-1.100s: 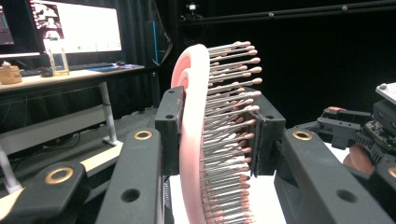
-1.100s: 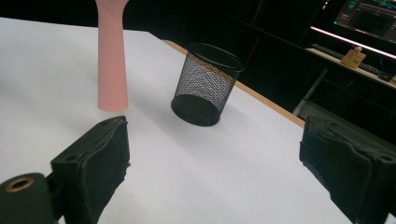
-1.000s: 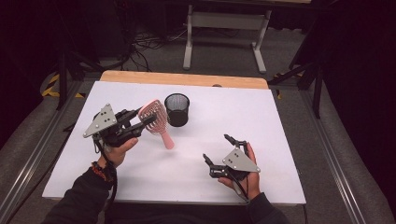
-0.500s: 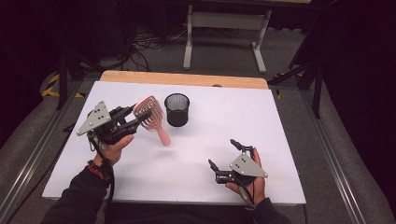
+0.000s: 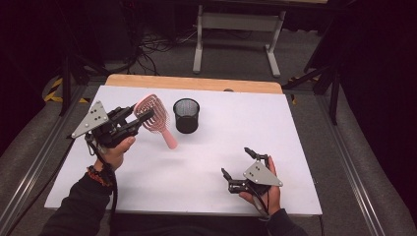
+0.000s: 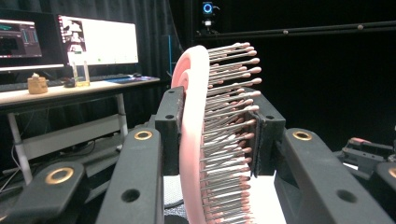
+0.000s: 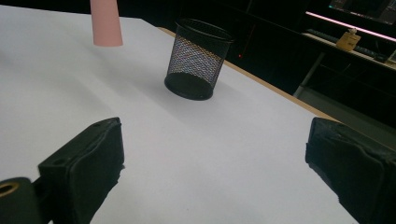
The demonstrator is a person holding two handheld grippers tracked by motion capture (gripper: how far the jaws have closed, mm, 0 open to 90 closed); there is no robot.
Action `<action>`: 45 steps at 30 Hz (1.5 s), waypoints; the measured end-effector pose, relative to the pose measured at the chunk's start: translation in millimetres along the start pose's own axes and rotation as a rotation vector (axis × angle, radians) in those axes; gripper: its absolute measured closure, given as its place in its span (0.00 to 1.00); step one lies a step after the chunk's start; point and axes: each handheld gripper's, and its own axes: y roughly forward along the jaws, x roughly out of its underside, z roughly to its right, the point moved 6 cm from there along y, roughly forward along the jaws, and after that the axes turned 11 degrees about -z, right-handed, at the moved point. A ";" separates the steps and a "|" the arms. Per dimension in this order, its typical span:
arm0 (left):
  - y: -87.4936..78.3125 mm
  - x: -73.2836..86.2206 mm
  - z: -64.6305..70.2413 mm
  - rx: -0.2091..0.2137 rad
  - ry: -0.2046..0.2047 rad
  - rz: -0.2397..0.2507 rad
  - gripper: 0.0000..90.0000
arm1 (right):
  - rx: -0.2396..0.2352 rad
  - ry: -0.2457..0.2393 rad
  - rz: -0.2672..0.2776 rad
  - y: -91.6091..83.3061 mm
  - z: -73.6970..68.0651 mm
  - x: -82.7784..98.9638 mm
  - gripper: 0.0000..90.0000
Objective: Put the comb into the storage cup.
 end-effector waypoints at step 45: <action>50.8 -70.8 -21.3 -0.062 0.062 0.009 0.71 | -0.007 0.020 0.010 -0.6 3.6 0.0 0.04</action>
